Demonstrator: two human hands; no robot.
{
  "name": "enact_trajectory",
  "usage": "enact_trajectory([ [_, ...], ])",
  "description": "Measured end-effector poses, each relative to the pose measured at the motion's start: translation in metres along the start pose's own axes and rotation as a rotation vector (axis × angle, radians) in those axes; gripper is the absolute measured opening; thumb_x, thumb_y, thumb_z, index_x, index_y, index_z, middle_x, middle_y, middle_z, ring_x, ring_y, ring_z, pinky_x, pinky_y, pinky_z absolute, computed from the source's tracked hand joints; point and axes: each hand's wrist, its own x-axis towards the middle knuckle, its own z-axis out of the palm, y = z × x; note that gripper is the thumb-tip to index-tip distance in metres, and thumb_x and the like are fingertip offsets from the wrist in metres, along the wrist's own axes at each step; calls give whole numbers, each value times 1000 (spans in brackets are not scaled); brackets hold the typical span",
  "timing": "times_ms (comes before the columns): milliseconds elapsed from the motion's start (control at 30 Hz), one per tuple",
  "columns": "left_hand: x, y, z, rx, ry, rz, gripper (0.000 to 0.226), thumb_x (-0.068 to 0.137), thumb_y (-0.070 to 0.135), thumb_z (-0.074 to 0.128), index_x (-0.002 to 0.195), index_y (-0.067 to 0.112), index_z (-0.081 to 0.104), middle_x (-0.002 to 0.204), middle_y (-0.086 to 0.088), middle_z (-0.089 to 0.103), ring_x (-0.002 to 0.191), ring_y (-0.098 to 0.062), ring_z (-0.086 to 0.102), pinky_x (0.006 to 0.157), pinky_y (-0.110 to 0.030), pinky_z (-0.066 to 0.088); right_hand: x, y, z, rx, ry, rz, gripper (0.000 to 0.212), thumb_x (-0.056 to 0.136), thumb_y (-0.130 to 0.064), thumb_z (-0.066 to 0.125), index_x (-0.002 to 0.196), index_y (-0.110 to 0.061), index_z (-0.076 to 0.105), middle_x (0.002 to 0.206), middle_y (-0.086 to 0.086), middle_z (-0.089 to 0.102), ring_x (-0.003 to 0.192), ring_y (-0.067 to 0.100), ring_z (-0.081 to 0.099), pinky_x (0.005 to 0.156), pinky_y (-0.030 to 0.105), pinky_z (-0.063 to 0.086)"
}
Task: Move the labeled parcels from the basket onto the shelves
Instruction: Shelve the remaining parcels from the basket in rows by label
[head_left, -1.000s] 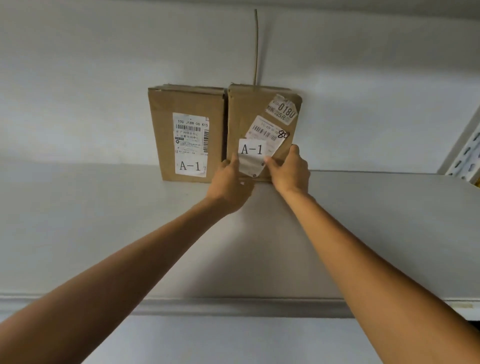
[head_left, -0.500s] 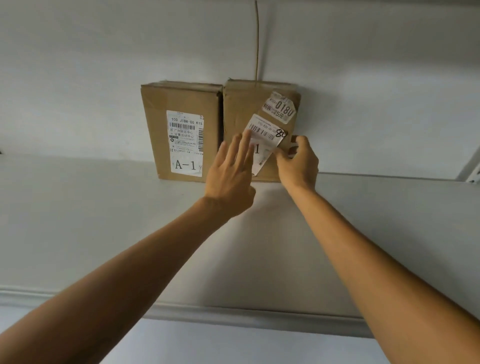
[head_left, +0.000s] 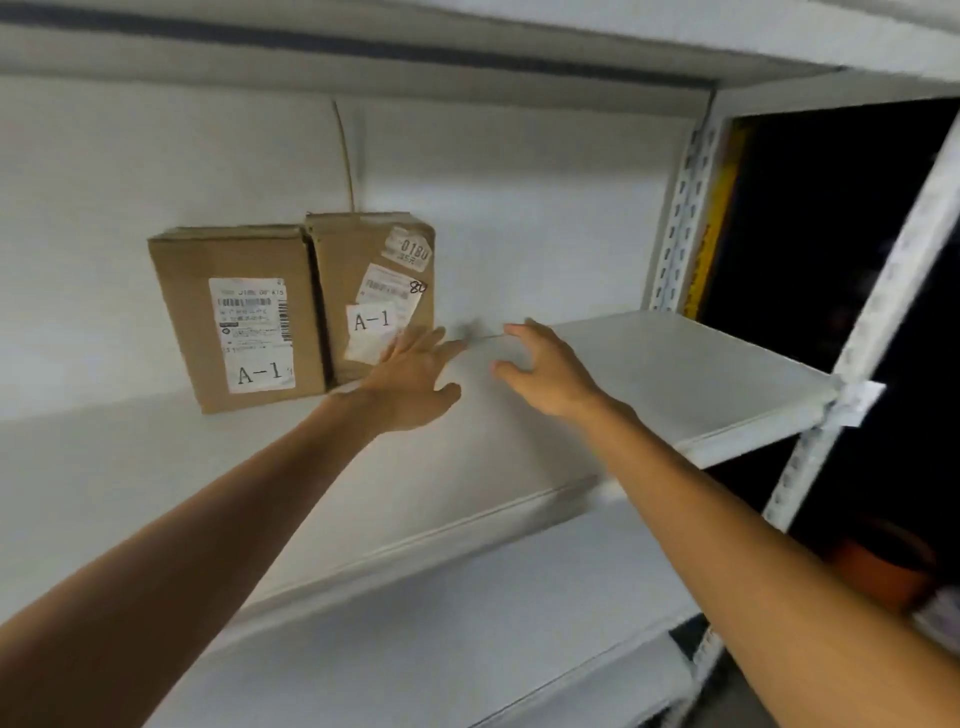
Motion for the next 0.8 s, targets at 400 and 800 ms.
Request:
enact_trajectory([
  [400, -48, 224, 35, -312, -150, 604, 63, 94, 30, 56, 150, 27, 27, 155, -3, 30, 142, -23, 25, 116, -42, 25, -273, 74, -118, -195, 276, 550, 80, 84, -59, 60, 151, -29, 27, 159, 4, 22, 146, 27, 18, 118, 43, 20],
  [800, -243, 433, 148, -426, -545, 961, 62, 93, 21, 59, 149, 20, 32, 152, -2, 36, 138, -18, 35, 110, -30, 29, -603, 128, -105, -32, 468, 1022, 69, 91, -48, 58, 148, -18, 33, 152, 10, 36, 137, 27, 37, 109, 39, 34],
])
